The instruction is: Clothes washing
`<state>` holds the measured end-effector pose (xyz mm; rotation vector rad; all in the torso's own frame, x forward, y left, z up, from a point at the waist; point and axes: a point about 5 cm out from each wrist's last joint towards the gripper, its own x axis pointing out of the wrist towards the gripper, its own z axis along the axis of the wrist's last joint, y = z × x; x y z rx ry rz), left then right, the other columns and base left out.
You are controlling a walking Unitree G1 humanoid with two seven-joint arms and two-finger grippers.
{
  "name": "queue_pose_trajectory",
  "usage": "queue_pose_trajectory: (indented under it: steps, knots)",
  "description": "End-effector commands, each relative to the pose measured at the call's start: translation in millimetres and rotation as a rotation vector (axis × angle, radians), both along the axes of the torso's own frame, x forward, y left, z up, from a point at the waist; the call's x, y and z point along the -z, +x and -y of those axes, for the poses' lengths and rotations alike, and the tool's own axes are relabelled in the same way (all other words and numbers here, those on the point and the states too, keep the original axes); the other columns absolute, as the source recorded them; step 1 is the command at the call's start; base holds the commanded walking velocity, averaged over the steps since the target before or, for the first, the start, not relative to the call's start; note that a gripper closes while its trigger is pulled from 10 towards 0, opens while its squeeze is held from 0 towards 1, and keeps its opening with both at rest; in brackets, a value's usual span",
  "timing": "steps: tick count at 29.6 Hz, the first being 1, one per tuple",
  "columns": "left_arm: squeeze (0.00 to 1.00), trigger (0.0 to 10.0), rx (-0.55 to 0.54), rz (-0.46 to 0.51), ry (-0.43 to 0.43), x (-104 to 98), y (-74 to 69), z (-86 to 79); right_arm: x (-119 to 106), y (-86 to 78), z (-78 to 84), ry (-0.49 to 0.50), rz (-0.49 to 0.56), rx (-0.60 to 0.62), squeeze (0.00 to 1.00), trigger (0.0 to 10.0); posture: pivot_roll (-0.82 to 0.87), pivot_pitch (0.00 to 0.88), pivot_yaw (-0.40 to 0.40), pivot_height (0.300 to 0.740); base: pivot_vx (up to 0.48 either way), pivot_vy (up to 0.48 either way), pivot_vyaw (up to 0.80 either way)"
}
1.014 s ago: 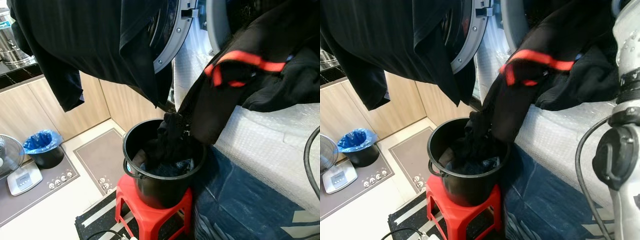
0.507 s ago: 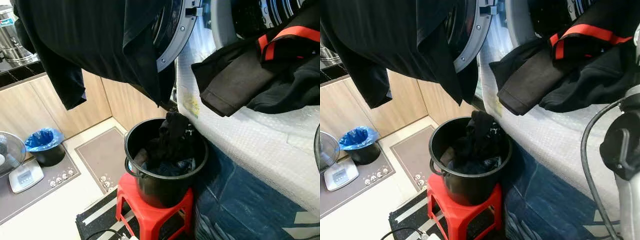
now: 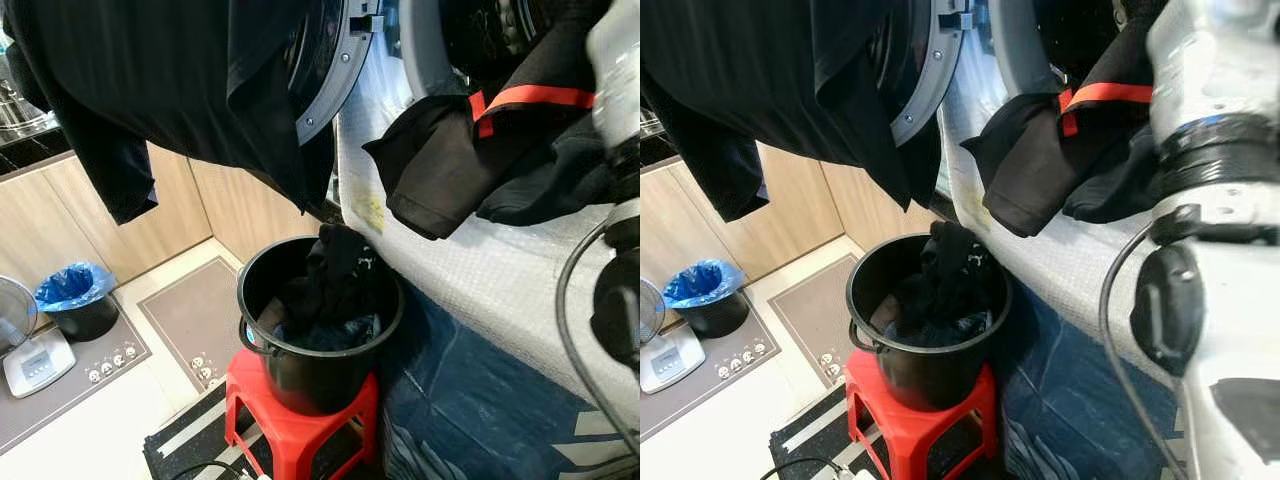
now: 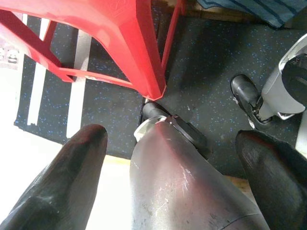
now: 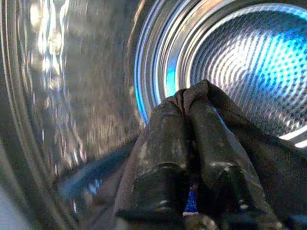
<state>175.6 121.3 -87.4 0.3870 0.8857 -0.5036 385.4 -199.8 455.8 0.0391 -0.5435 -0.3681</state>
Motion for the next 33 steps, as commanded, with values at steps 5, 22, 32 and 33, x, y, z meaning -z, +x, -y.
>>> queue_pose_trajectory:
  steps: [5, 22, 32, 33]
  knots:
    - [0.0, 10.0, -0.008, -0.098, 0.014, 11.8, -25.7, -3.8, 9.6, 1.0, -1.2, -0.063, -0.081, -0.027, 0.0, 10.0, -0.05, 0.144, 0.034, 0.74, 0.0, 0.0, 0.0]
    - [0.0, 10.0, -0.001, -0.033, 0.016, 7.4, -16.8, -4.9, 18.8, -14.9, 15.9, -0.124, -0.107, -0.054, 1.0, 10.0, -0.07, 0.148, 0.047, 0.74, 0.0, 0.0, 0.0]
    - [0.0, 10.0, -0.052, 0.108, -0.032, -9.4, 14.7, -11.6, 27.5, -27.9, 16.5, -0.149, -0.035, -0.19, 0.26, 10.0, -0.05, 0.151, 0.048, 0.74, 0.0, 0.0, 0.0]
    - [0.0, 10.0, -0.052, 0.108, -0.032, -9.4, 14.7, -11.6, 27.5, -27.9, 16.5, -0.149, -0.035, -0.19, 0.26, 10.0, -0.05, 0.151, 0.048, 0.74, 0.0, 0.0, 0.0]
